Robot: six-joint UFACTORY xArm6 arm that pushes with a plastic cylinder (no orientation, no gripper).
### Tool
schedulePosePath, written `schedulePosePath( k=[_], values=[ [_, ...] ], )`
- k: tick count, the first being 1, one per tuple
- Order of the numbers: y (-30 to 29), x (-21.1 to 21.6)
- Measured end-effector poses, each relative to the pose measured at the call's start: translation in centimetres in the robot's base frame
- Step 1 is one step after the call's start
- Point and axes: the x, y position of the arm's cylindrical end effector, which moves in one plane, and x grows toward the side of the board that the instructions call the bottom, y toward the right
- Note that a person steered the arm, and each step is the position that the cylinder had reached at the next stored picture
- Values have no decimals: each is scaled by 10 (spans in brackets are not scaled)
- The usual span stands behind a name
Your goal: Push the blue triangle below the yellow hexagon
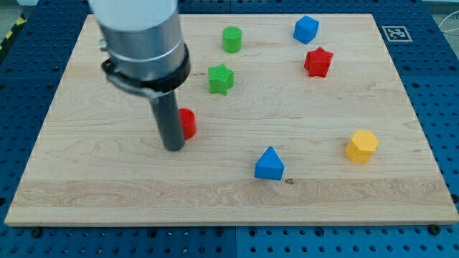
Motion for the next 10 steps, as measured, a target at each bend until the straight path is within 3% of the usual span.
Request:
schedulePosePath(
  k=[2, 3, 4, 5, 9, 10],
  values=[
    [106, -8],
    [105, 25],
    [66, 58],
    [68, 65],
    [242, 52],
    [245, 70]
  ],
)
